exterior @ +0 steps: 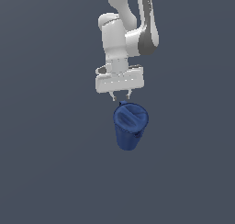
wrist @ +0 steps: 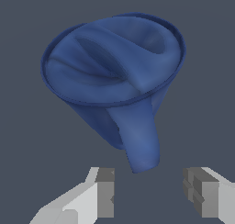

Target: Pick up the object and move it to a goal position.

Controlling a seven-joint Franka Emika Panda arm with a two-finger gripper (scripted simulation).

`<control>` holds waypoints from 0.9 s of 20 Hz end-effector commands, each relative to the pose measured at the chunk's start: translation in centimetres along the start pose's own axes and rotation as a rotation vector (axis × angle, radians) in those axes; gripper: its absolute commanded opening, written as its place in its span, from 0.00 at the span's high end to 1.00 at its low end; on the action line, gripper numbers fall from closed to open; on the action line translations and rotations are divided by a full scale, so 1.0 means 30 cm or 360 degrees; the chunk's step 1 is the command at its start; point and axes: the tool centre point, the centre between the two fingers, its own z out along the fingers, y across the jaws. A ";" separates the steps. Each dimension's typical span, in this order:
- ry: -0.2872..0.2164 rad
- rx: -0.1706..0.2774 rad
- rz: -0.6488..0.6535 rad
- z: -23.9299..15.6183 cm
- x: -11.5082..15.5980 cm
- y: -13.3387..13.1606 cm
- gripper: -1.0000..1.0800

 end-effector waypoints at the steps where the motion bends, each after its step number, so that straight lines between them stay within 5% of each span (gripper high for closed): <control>1: -0.0001 0.0001 -0.0001 0.002 -0.001 -0.001 0.38; 15: 0.0003 -0.0004 0.0000 0.097 0.001 0.004 0.38; 16: 0.0003 -0.0004 0.0000 0.097 0.001 0.004 1.00; 18: 0.0003 -0.0004 0.0000 0.097 0.001 0.004 1.00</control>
